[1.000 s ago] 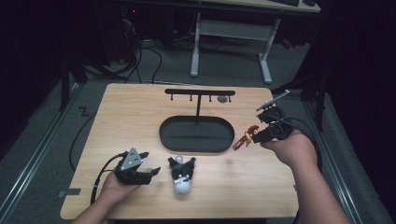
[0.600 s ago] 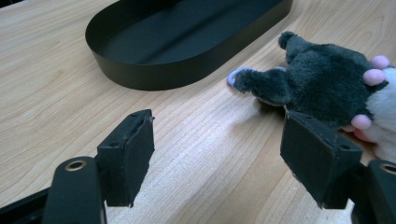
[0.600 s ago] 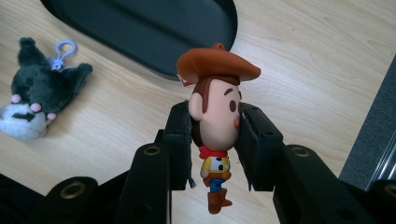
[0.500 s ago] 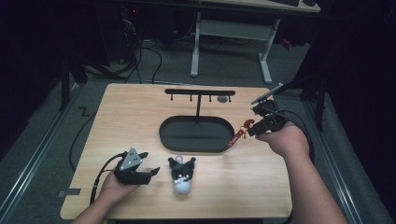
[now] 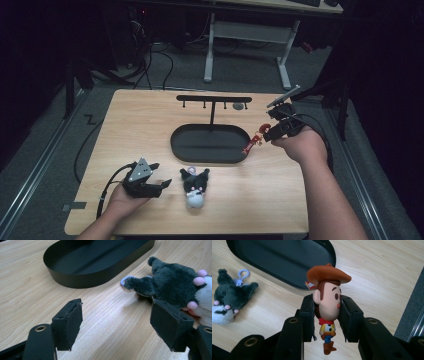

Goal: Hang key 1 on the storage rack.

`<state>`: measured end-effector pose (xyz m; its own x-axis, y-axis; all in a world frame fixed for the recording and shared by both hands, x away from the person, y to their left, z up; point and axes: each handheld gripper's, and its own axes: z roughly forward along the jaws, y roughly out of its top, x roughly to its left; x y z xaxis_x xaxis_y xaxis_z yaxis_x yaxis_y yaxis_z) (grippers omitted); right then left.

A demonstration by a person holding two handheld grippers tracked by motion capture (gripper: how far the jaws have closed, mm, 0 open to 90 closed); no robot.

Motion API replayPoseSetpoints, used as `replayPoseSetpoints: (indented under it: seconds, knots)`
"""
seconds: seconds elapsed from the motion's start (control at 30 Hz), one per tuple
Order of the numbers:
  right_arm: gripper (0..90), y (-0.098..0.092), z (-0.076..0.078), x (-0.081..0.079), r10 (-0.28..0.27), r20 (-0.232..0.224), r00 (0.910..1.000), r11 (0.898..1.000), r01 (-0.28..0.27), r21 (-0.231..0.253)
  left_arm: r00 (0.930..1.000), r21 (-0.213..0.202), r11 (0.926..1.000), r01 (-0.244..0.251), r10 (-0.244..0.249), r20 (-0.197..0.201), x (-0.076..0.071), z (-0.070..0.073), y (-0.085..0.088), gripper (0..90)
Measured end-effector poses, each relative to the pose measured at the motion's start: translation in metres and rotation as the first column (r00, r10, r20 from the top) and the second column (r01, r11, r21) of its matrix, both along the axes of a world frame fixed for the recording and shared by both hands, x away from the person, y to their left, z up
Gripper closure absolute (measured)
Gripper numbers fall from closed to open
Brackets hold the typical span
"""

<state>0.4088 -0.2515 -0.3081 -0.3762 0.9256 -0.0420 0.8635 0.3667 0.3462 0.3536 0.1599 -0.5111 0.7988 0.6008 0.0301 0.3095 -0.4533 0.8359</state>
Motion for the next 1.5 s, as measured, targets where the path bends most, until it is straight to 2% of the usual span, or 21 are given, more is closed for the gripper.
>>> replayPoseSetpoints:
  seconds: [0.4,0.8,1.27,1.5]
  knots:
    - [67.0,0.006,0.006,0.014,0.000,0.012,0.9999,1.000,0.000,0.000,1.0000,0.018,0.9998,0.006,-0.006,-0.001,-0.001,-0.001,-0.001,26.3]
    - [67.0,0.020,0.011,0.036,0.021,0.019,0.9996,1.000,-0.021,-0.005,1.0000,0.011,0.9999,-0.006,0.006,-0.003,-0.002,-0.001,0.006,26.3]
    - [67.0,0.031,0.018,0.050,0.033,0.026,0.9991,0.999,-0.033,-0.005,1.0000,0.010,0.9999,-0.006,0.006,-0.005,-0.001,-0.001,0.008,26.3]
    - [67.0,0.034,0.018,0.066,0.034,0.001,0.9994,0.999,-0.034,-0.014,1.0000,0.016,0.9999,-0.003,0.004,-0.006,-0.001,-0.002,0.007,26.4]
